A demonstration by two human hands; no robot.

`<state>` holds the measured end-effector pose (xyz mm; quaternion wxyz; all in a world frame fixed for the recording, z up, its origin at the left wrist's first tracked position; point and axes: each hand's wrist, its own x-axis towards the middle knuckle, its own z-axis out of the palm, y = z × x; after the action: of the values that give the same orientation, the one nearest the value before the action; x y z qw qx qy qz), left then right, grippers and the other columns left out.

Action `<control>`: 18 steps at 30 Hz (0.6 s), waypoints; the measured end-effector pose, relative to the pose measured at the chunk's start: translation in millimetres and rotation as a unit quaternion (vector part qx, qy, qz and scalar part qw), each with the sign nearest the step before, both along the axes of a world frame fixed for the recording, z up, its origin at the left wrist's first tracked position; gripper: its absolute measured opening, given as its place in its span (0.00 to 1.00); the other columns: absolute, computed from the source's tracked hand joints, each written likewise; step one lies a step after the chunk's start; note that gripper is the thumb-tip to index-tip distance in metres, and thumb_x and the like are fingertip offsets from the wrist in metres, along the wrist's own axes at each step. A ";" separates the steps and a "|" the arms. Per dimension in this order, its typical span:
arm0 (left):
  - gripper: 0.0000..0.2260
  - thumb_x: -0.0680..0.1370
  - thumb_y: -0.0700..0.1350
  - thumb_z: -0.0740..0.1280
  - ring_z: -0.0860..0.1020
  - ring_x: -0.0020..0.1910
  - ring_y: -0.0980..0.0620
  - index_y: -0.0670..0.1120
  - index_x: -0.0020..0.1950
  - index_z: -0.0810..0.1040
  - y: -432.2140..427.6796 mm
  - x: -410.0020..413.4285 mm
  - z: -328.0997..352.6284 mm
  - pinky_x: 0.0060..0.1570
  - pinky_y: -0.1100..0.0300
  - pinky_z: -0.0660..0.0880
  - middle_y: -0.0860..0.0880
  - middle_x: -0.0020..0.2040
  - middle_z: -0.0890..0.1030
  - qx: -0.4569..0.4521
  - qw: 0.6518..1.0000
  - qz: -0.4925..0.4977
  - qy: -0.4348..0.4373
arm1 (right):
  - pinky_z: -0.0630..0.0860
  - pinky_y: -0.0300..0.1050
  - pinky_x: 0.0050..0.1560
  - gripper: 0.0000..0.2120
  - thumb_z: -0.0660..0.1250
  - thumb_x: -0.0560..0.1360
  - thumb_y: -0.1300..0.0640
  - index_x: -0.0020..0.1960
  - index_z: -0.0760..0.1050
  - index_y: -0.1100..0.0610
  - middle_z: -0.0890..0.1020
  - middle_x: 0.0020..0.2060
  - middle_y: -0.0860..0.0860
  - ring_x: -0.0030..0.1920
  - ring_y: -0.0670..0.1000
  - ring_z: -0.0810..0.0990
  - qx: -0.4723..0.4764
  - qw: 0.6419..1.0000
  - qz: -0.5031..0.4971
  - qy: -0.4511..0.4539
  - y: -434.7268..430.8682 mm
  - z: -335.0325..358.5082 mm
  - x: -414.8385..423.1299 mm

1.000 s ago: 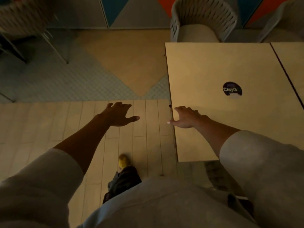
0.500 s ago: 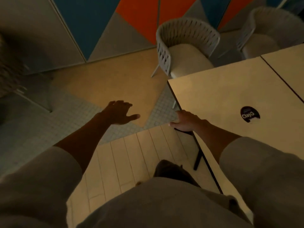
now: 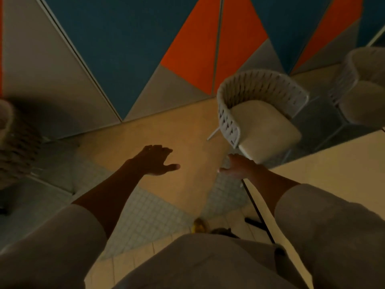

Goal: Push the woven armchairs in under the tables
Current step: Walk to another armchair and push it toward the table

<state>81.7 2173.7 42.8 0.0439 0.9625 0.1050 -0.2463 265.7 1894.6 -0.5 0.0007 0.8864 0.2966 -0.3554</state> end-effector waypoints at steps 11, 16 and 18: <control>0.44 0.77 0.76 0.52 0.58 0.81 0.44 0.48 0.84 0.55 140.7 211.9 19.4 0.78 0.46 0.55 0.46 0.82 0.62 -0.013 0.997 -0.068 -0.037 | 0.76 0.61 0.64 0.49 0.57 0.67 0.21 0.76 0.65 0.53 0.73 0.72 0.54 0.68 0.59 0.76 0.037 0.996 -0.060 -0.062 155.2 13.9 184.8; 0.46 0.75 0.78 0.50 0.62 0.79 0.44 0.48 0.83 0.56 228.3 328.5 7.9 0.77 0.45 0.59 0.45 0.80 0.66 -0.015 0.991 -0.125 -0.055 | 0.79 0.58 0.60 0.42 0.60 0.72 0.24 0.73 0.69 0.53 0.78 0.66 0.55 0.61 0.59 0.80 0.041 0.986 -0.145 -0.073 212.5 12.9 259.9; 0.46 0.76 0.77 0.52 0.63 0.79 0.44 0.48 0.83 0.56 259.0 372.7 10.8 0.77 0.47 0.61 0.45 0.80 0.67 -0.018 0.986 -0.153 -0.056 | 0.74 0.60 0.68 0.45 0.60 0.74 0.25 0.79 0.62 0.55 0.71 0.74 0.57 0.70 0.61 0.74 0.025 0.981 -0.176 -0.075 233.1 23.4 282.5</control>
<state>454.5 2432.7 53.6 0.0288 0.9786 -0.0510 -0.1974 548.2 2127.7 22.9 -0.0620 0.9486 0.1440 -0.2750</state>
